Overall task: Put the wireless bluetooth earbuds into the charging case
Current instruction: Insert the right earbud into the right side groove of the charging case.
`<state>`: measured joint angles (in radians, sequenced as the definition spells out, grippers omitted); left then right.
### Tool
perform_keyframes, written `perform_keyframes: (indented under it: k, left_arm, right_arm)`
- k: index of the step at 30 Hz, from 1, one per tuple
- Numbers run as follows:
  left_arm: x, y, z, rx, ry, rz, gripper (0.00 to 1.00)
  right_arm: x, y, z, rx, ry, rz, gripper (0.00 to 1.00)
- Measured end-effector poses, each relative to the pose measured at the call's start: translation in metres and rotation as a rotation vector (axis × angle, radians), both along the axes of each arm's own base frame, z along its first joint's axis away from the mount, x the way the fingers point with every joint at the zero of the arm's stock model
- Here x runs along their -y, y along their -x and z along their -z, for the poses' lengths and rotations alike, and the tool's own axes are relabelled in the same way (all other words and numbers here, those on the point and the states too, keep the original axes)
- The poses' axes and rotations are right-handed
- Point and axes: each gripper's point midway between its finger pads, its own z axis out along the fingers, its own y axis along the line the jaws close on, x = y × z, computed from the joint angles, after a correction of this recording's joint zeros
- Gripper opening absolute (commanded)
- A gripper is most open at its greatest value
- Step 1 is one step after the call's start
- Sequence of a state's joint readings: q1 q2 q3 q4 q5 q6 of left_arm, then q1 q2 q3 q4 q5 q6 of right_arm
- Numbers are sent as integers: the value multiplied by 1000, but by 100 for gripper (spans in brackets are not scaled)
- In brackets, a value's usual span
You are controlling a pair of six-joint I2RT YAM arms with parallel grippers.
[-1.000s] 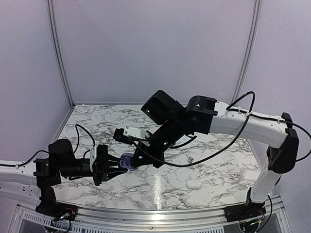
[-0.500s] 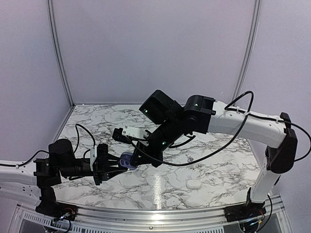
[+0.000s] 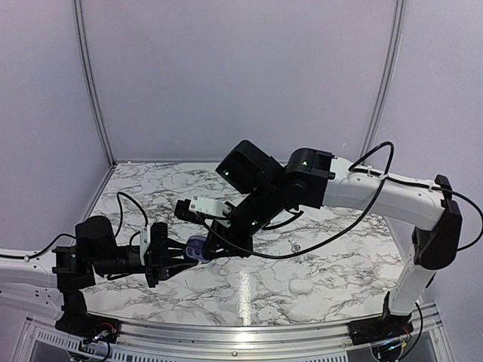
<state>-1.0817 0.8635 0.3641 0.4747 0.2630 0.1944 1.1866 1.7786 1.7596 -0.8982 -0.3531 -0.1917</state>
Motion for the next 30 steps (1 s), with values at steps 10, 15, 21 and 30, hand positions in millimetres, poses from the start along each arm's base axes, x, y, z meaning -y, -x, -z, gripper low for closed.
perform_keyframes:
  k: [10,15,21,30]
  left_arm:
    - [0,-2,-4,8,15,-12,0]
    - [0,-3,-4,7,18,-15,0]
    - [0,-3,-5,8,18,-19,0]
    - [0,-5,-11,17,42,-24,0]
  right_arm:
    - [-2,0,-5,2,-14,-3,23]
    - [-2,0,-6,4,-18,-3,24]
    - [-3,0,-7,5,-21,-3,26]
    - [-7,0,-17,18,-53,-7,27]
